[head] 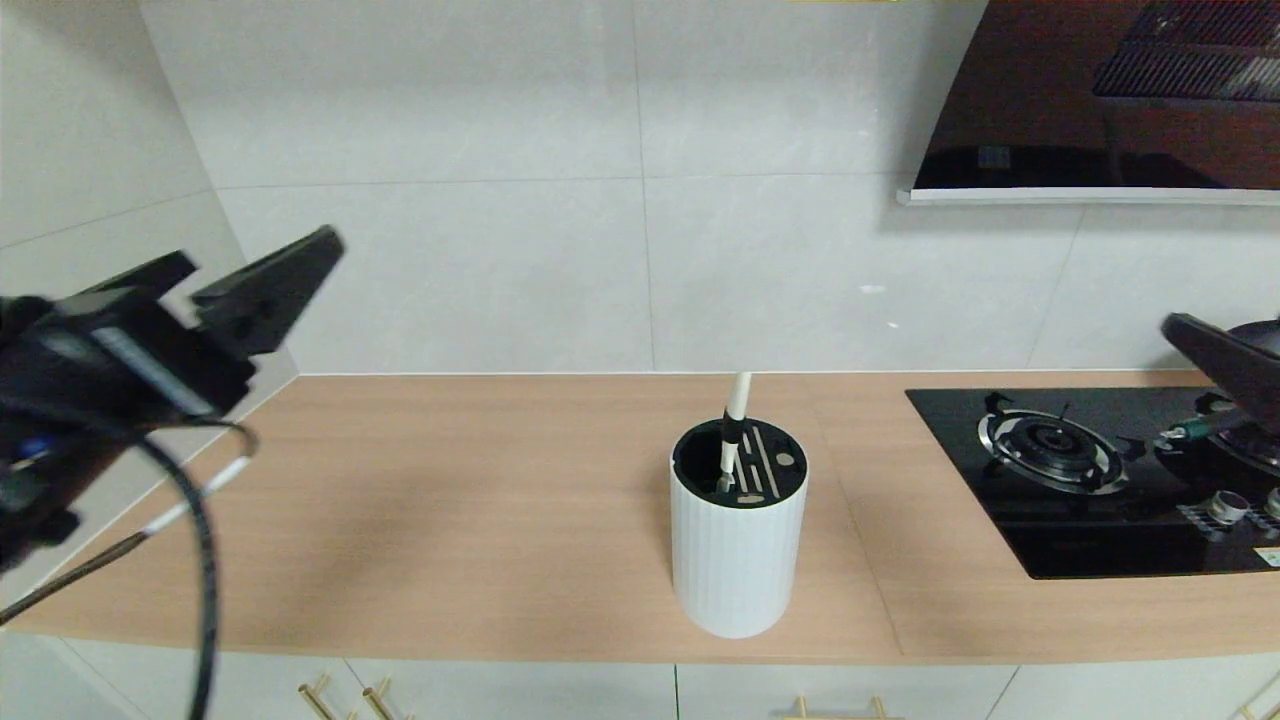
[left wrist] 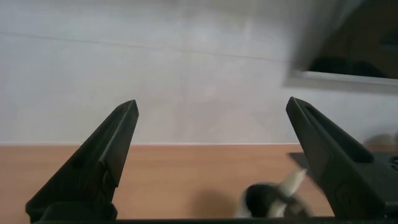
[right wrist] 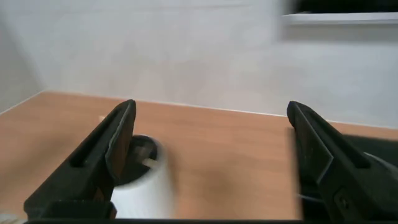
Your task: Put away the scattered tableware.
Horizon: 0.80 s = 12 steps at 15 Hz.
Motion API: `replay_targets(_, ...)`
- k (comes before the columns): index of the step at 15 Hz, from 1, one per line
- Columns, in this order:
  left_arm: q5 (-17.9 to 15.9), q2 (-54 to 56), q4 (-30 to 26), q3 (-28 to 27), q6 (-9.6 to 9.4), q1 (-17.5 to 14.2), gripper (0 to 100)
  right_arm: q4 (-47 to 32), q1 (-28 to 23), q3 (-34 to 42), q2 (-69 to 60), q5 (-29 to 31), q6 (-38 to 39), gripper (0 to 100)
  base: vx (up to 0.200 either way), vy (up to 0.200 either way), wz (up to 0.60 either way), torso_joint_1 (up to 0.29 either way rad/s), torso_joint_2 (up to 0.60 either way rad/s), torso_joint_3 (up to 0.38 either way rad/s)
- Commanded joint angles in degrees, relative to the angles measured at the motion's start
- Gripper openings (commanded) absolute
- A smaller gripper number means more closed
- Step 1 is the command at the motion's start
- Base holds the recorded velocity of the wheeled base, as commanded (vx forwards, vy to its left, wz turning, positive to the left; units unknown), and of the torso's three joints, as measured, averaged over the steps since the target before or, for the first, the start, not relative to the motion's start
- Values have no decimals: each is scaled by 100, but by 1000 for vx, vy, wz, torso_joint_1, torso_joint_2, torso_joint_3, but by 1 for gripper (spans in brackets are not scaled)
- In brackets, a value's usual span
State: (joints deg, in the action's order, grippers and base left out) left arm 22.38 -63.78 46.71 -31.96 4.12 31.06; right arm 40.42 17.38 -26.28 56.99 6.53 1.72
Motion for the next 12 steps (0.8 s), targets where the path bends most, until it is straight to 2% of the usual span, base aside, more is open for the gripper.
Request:
replay_targets(1, -366, 3161, -2175, 674, 1, -883, 100, -782, -754, 879, -2271, -275, -31, 100, 0, 0, 0, 0, 0, 0)
replay_targets(2, -603, 4058, -3151, 648, 1, -1120, 100, -1889, -754, 765, -3247, -275, -40, 100, 0, 0, 0, 0, 0, 0)
replay_targets(3, -691, 4348, -3423, 639, 10, -1260, 100, -2372, -754, 651, -3590, -275, -49, 100, 0, 0, 0, 0, 0, 0)
replay_targets(4, -911, 5051, -3942, 665, 10, -1647, 100, -3594, -877, 466, -4398, -267, -66, 100, 0, 0, 0, 0, 0, 0)
replay_targets(6, -1166, 5798, -4478, 639, -8, -1972, 100, -4350, -1070, 457, -5145, -232, -119, 100, 0, 0, 0, 0, 0, 0)
replay_targets(8, -1078, 5824, -4548, 691, 1, -2201, 100, -4350, -1123, 475, -5119, -73, -154, 100, 0, 0, 0, 0, 0, 0)
replay_targets(9, -1078, 5833, -4548, 718, -17, -2333, 100, -4359, -1308, 501, -5128, -91, -172, 100, 0, 0, 0, 0, 0, 0)
replay_targets(10, -1104, 5842, -4548, 806, -34, -2588, 100, -4412, -1694, 633, -5268, -372, -383, 100, 0, 0, 0, 0, 0, 0)
replay_targets(11, -1175, 5956, -4557, 929, -140, -2878, 100, -4350, -1897, 844, -5409, -697, -646, 100, 0, 0, 0, 0, 0, 0)
replay_targets(12, -1394, 6361, -4610, 1192, -351, -3062, 100, -4271, -1870, 1090, -5418, -645, -787, 100, 0, 0, 0, 0, 0, 0)
